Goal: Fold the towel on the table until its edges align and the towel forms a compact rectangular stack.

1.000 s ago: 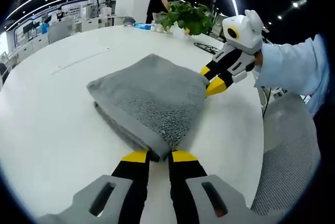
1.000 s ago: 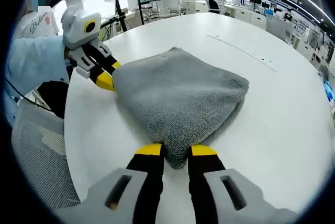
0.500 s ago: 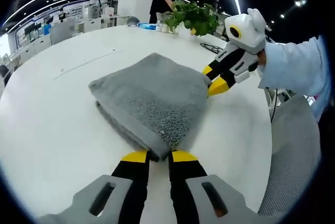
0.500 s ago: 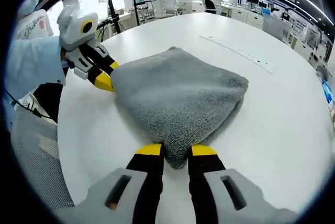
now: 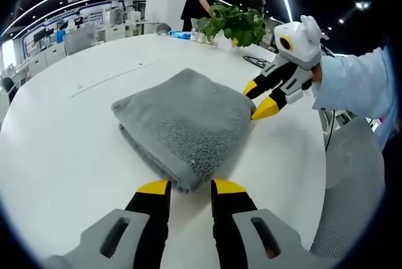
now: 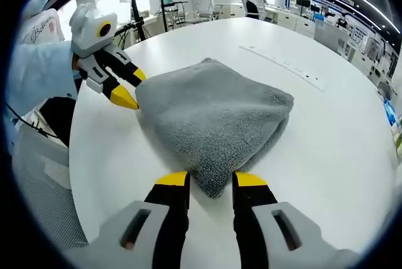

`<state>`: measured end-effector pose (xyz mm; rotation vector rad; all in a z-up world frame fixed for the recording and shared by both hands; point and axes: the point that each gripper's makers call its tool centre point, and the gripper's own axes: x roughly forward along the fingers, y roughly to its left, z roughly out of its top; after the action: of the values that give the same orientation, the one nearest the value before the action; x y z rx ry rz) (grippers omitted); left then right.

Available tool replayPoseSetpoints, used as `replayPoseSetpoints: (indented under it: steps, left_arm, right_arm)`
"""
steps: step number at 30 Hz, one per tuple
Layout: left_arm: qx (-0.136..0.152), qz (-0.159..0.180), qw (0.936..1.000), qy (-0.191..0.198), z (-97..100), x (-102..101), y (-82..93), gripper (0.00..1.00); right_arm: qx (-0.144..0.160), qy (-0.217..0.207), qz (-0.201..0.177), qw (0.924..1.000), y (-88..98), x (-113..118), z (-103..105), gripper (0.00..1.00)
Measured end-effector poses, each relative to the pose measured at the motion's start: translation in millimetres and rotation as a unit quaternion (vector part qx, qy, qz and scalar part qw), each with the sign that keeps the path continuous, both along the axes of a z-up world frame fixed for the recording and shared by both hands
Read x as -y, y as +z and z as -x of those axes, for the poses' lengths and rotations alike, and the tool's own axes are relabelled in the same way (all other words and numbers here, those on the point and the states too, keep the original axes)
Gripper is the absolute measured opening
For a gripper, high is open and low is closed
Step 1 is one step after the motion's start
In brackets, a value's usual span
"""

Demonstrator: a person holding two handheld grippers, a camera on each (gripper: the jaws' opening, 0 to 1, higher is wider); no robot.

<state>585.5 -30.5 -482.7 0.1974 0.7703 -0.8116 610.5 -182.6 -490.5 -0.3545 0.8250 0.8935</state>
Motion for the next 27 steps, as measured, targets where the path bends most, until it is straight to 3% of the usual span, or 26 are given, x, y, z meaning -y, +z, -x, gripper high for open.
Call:
replayPoseSetpoints:
  steps: [14,19,27]
  left_arm:
    - [0.025,0.009,0.9994,0.023,5.4,-7.7,9.9,0.31]
    - [0.053,0.018,0.9974,0.046,4.6,-16.3,17.3,0.33]
    - [0.08,0.021,0.9947,0.061,20.6,-19.5,30.9,0.38]
  right_arm:
    - [0.02,-0.013,-0.02,0.9995,13.2,1.0,12.0,0.38]
    - [0.035,-0.021,-0.033,0.9986,17.3,-0.9,10.8,0.44]
    - [0.058,-0.032,-0.046,0.9967,29.3,1.4,21.5,0.56]
